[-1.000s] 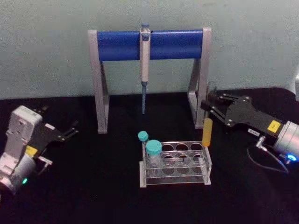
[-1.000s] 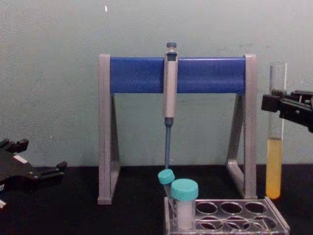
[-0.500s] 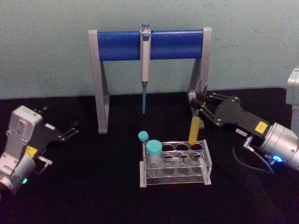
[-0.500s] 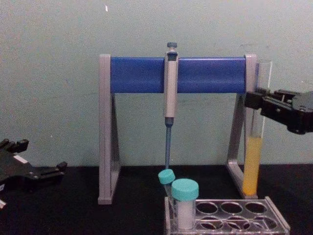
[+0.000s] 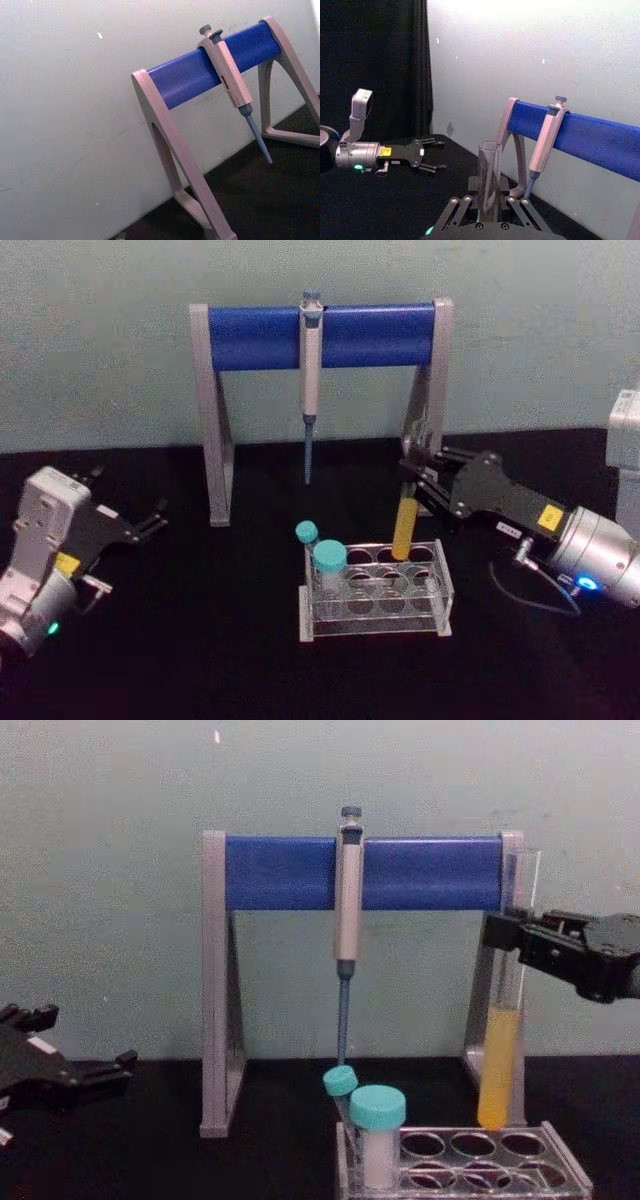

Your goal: Pick up the test tube from the test tube rack, shake it, then place it back into the test tube rack.

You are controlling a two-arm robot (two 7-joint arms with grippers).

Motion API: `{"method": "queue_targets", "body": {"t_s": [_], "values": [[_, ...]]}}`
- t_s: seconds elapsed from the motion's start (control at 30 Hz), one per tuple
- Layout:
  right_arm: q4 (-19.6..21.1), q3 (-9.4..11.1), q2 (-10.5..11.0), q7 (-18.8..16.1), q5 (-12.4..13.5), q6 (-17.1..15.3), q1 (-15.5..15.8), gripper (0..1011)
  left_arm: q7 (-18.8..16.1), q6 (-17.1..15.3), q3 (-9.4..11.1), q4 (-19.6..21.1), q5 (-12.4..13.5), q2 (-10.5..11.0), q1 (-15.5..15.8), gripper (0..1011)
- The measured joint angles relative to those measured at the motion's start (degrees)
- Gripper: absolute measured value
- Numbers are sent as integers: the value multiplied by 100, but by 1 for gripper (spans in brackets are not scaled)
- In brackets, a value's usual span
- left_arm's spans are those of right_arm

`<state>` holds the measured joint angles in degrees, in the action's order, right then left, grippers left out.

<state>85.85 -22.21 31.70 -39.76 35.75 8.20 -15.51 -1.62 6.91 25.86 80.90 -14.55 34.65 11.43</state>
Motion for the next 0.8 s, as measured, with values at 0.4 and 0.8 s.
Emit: {"method": "queue_targets", "body": {"t_s": [0.4,0.8], "values": [[-318,-132,-141,28,-81,29,-154,235,0,0,0,0,0,0,0,1001],[-556,-238,-259,62,-232,39,-292,235,0,0,0,0,0,0,0,1001]]}}
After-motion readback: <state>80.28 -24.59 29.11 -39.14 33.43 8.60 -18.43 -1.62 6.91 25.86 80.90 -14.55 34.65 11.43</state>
